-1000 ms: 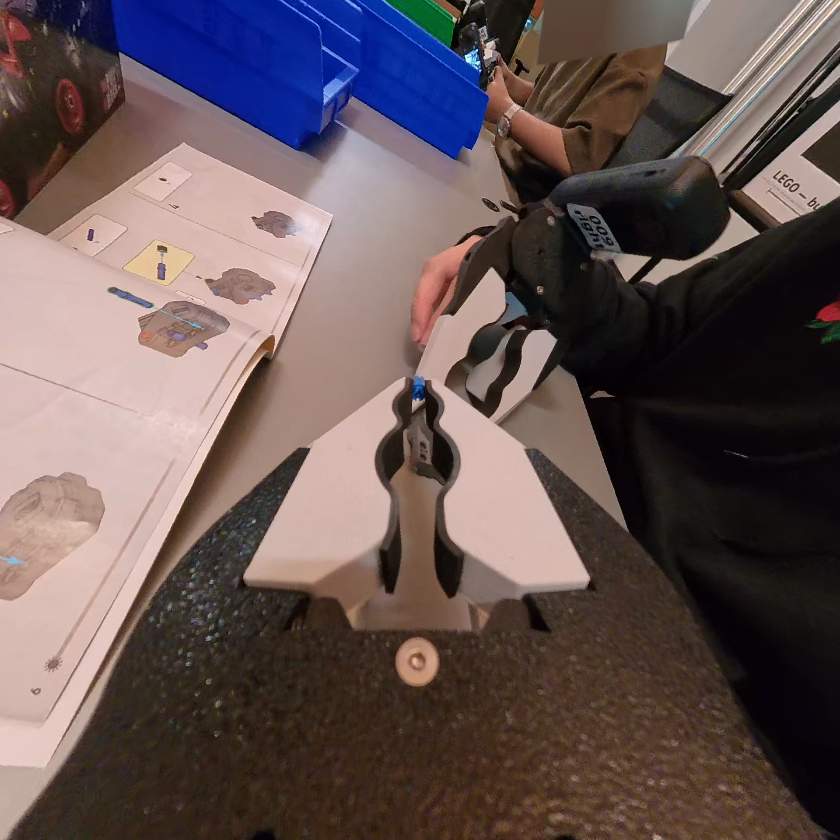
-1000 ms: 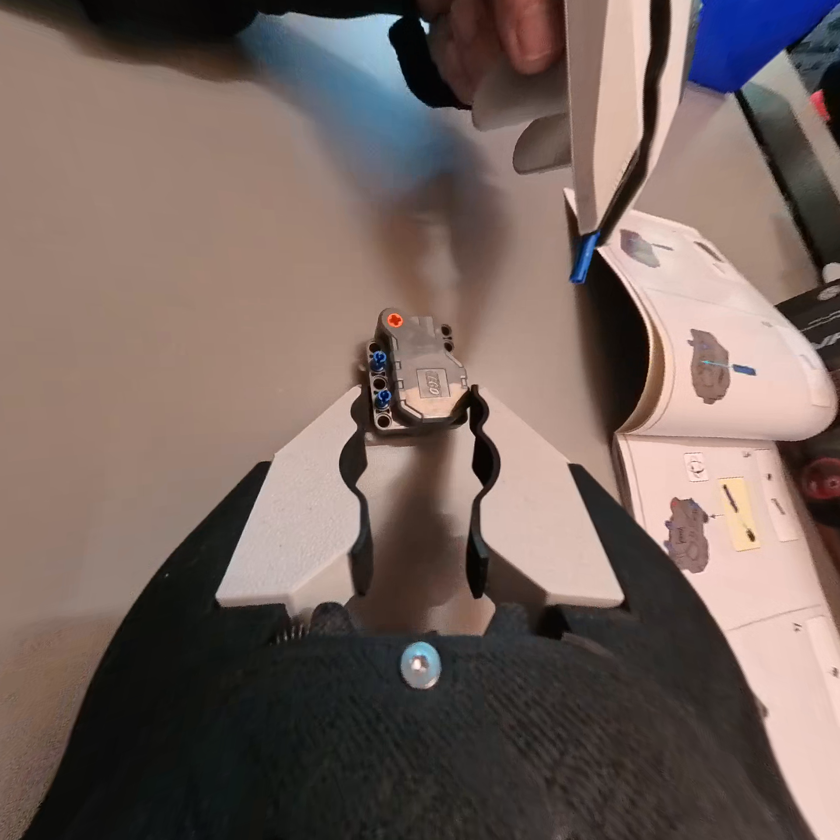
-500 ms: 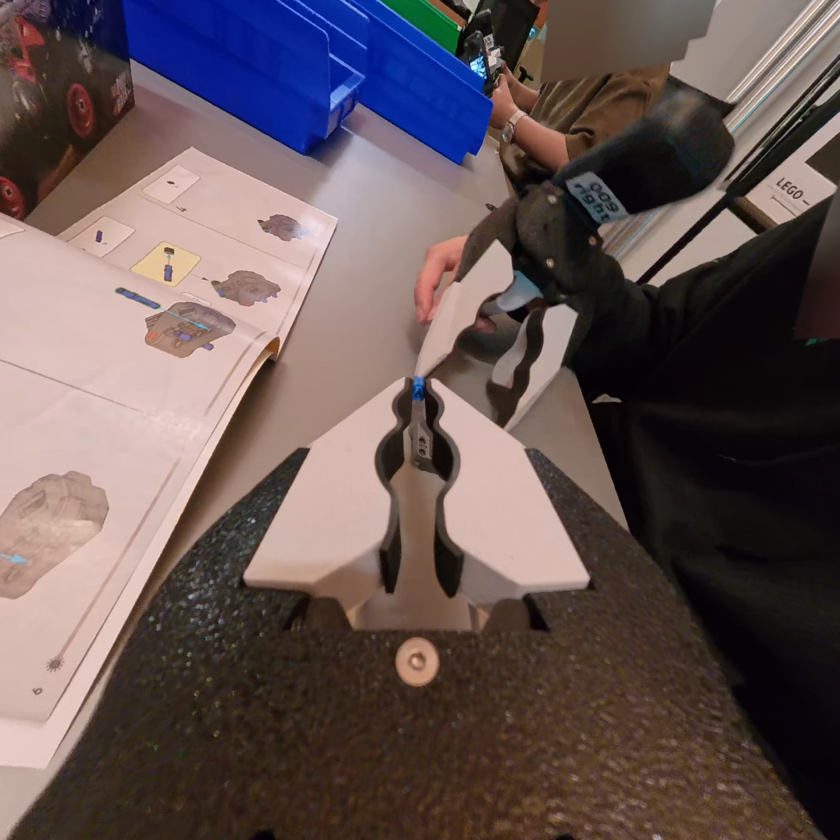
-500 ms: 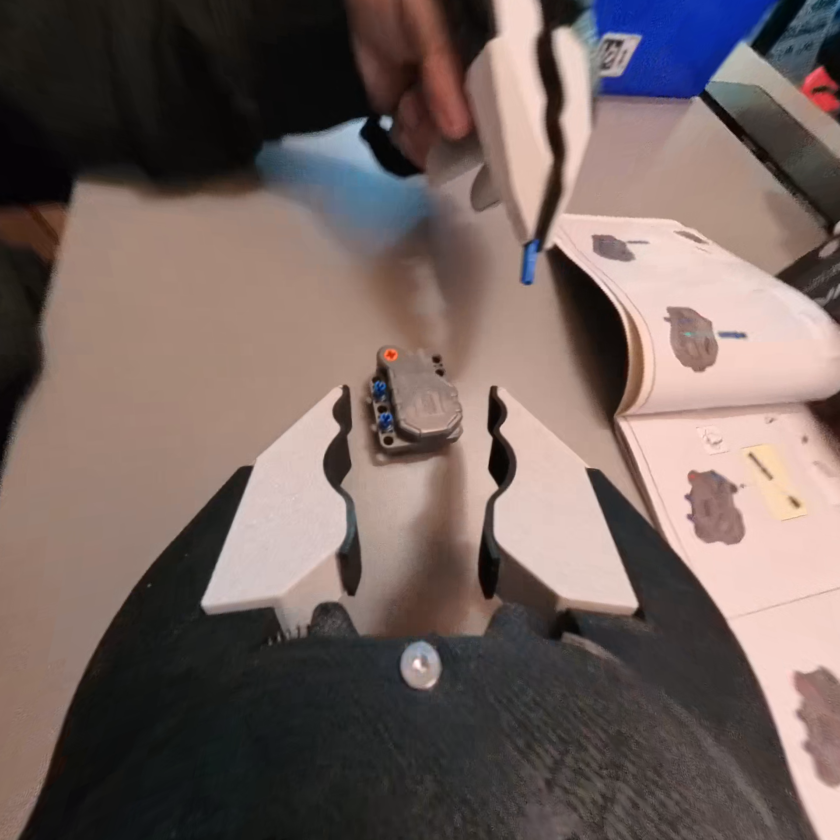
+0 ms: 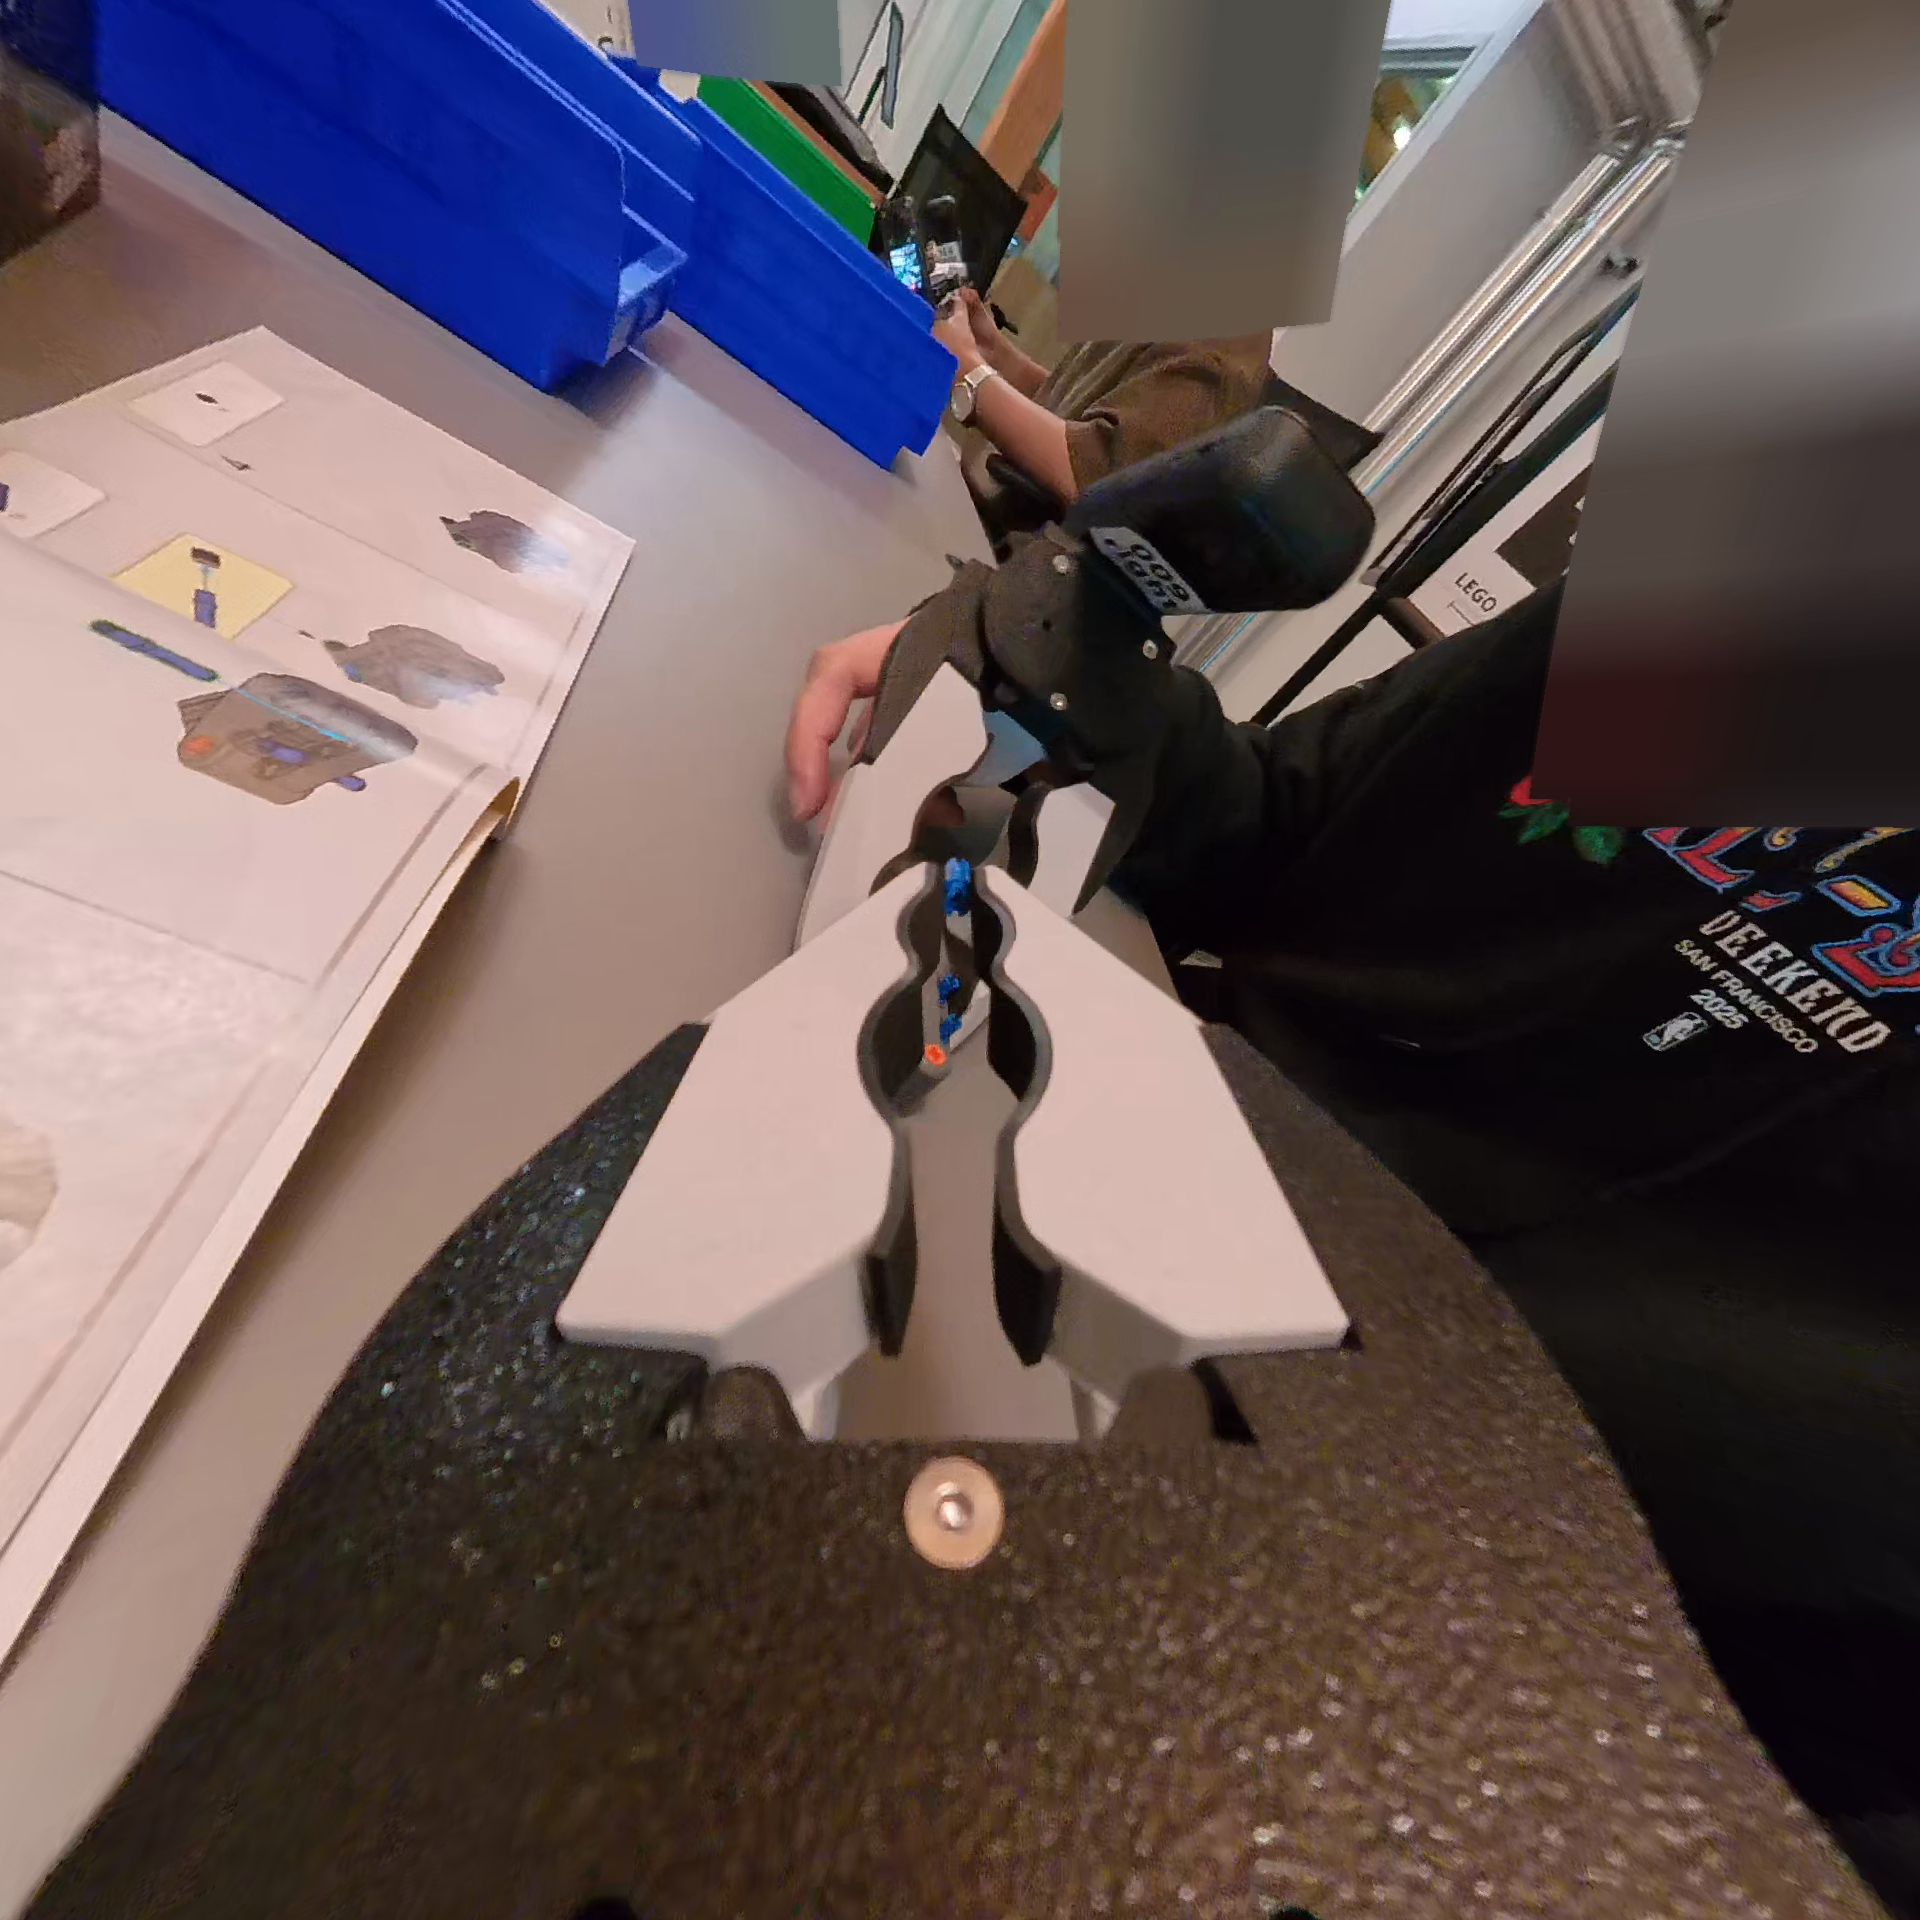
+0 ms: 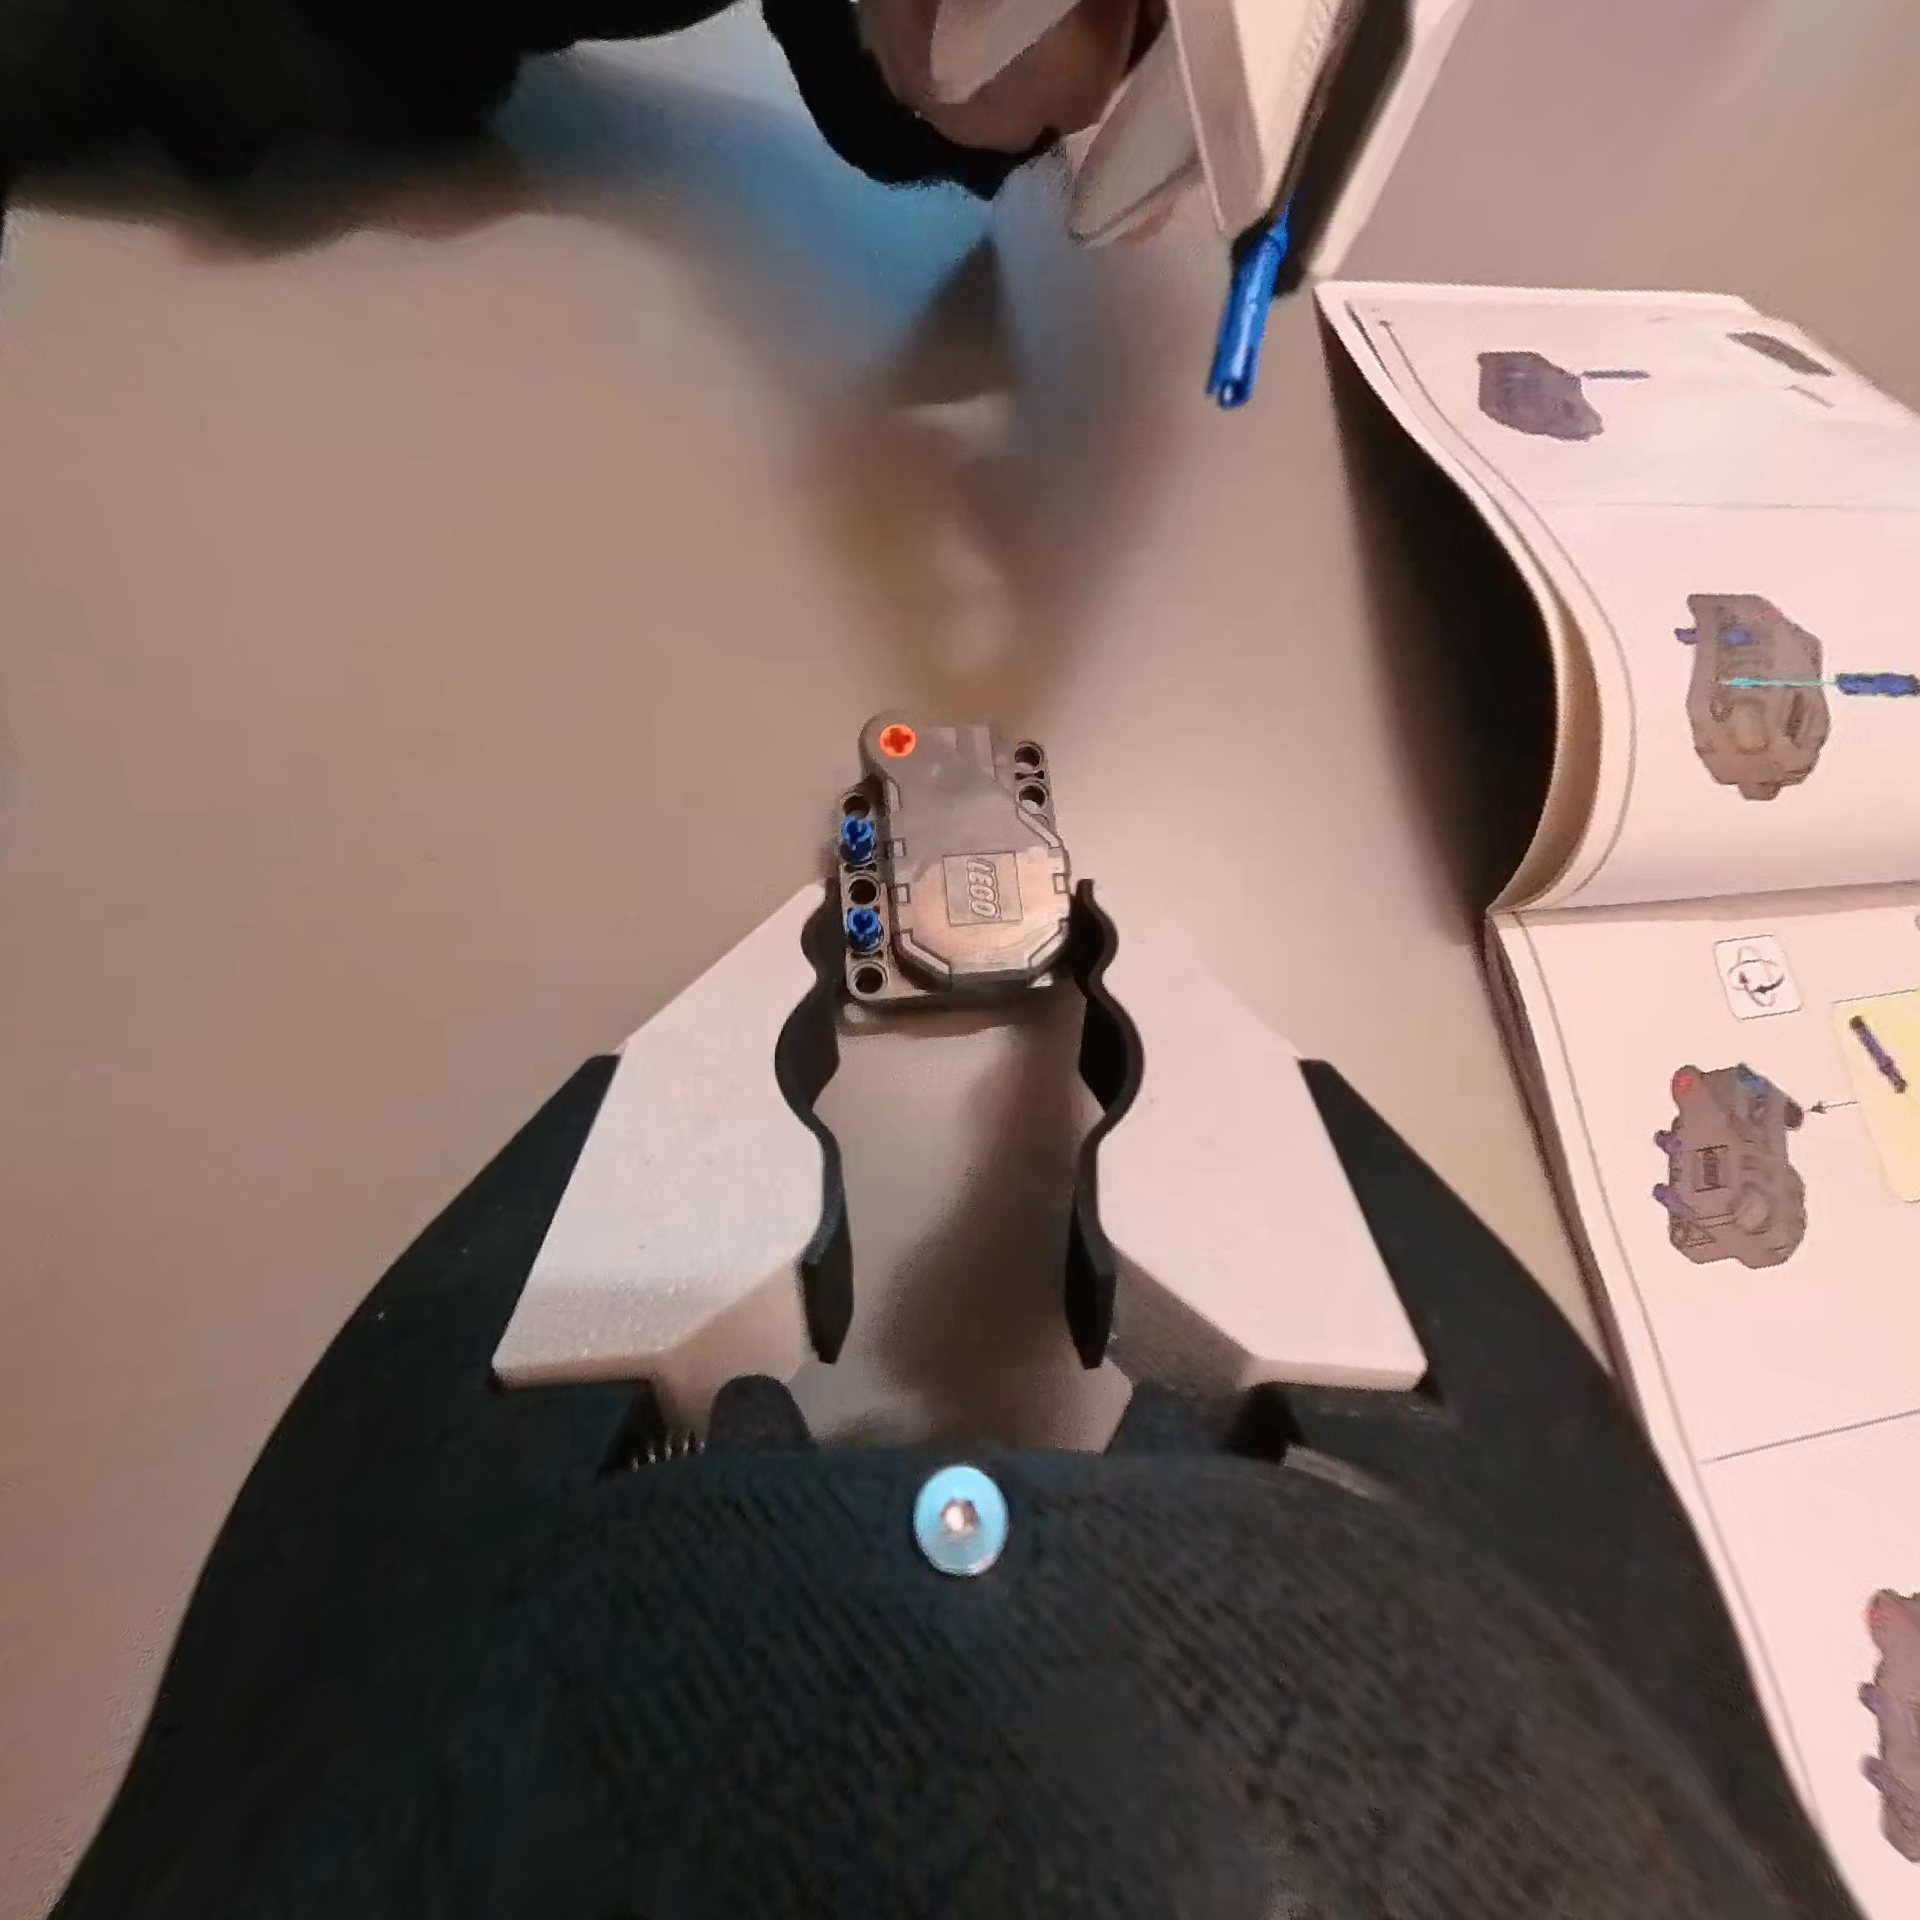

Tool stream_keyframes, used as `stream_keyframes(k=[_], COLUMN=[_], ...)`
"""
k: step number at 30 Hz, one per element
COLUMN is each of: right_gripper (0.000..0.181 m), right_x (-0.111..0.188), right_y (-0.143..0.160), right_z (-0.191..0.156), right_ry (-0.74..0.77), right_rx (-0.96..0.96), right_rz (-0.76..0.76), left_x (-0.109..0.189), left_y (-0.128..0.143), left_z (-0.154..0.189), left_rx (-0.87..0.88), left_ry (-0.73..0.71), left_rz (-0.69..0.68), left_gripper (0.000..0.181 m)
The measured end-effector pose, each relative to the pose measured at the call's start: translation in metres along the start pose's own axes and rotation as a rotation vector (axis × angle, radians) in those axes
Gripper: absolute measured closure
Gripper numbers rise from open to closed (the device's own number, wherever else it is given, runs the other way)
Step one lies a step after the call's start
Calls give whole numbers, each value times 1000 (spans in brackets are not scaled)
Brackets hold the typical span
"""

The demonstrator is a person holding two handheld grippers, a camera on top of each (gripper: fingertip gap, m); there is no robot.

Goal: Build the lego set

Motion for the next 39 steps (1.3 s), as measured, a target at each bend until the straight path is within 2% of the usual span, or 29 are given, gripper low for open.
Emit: stream_keyframes(k=[3, 8, 12, 14, 18, 20, 24, 27, 31, 34, 39], right_gripper=[139, 142, 138, 150, 150, 150, 150, 151, 151, 150, 150], right_x=[1, 12, 6, 5, 3, 3, 4, 6, 6, 5, 6], right_y=[-1, -11, -6, -8, -11, -12, -15, -18, -22, -23, -23], right_z=[2, 9, 13, 11, 10, 8, 1, -7, -19, -25, -34], right_ry=[31, 30, 1, -23, -8, 14, 109, 193, 303, 352, 382], right_rx=[6, -116, -180, -177, -144, -129, -9, 126, 371, 477, 511], right_rz=[-5, 110, 78, 75, 63, 69, 70, 36, -11, -37, -18], left_x=[0, 2, 2, 2, 4, 6, 8, 7, 8, 11, 10], left_y=[2, 4, 6, 7, 4, -2, -7, -5, -8, -7, -4], left_z=[-3, -11, -13, -13, -11, -6, 18, 33, 43, 45, 45], left_rx=[50, 189, 243, 257, 247, 118, -345, -593, -711, -746, -774], left_ry=[-5, -40, -37, -38, 0, 15, -43, -90, -77, -67, -78], left_rz=[-11, -6, -10, -7, 17, 45, 40, 8, 54, 58, 32], left_gripper=[179, 179, 180, 180, 180, 179, 179, 180, 180, 180, 179])
Point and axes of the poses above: each gripper's, where its closed fingertips meet, x back along the fingers, y out of its underside, z = x × y across the jaws, the point moved 5 cm from there along x, back along the fingers, and after that the axes turned 7 degrees about x, right-handed, at the moved point
